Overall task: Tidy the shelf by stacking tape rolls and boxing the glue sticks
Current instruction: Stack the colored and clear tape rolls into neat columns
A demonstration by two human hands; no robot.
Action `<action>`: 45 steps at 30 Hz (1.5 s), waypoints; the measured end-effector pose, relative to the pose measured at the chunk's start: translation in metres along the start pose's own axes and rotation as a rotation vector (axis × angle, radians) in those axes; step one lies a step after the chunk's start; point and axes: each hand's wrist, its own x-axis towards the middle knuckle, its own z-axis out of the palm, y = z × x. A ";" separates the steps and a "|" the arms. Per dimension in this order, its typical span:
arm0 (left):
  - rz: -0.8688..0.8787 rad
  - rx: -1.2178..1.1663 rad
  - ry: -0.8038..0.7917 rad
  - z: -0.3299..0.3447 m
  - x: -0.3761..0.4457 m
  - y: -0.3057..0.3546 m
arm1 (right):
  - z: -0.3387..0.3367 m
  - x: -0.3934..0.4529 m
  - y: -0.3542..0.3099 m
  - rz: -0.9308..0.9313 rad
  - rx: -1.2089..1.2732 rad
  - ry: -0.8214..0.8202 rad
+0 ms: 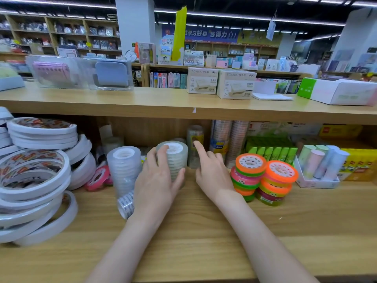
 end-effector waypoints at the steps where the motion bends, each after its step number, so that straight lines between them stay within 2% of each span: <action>1: -0.001 0.001 -0.001 0.000 0.000 0.000 | 0.000 0.000 0.000 0.003 -0.006 0.005; 10: -0.003 -0.001 -0.013 0.000 0.000 -0.001 | 0.004 -0.002 0.000 0.014 -0.103 -0.116; 15: -0.002 -0.004 -0.016 -0.001 0.000 0.000 | 0.004 -0.003 -0.003 0.052 -0.139 -0.087; 25: -0.012 0.010 -0.038 -0.003 0.000 0.001 | 0.000 -0.004 -0.006 0.081 -0.136 -0.139; 30: -0.013 -0.010 -0.040 -0.003 0.000 0.001 | -0.004 -0.003 -0.009 0.097 -0.145 -0.084; 41: -0.012 -0.058 -0.033 -0.003 -0.001 0.000 | -0.015 -0.003 -0.010 0.131 -0.034 -0.165; 45: -0.040 -0.147 -0.064 -0.005 0.001 -0.004 | -0.033 -0.020 -0.005 -0.010 0.036 -0.087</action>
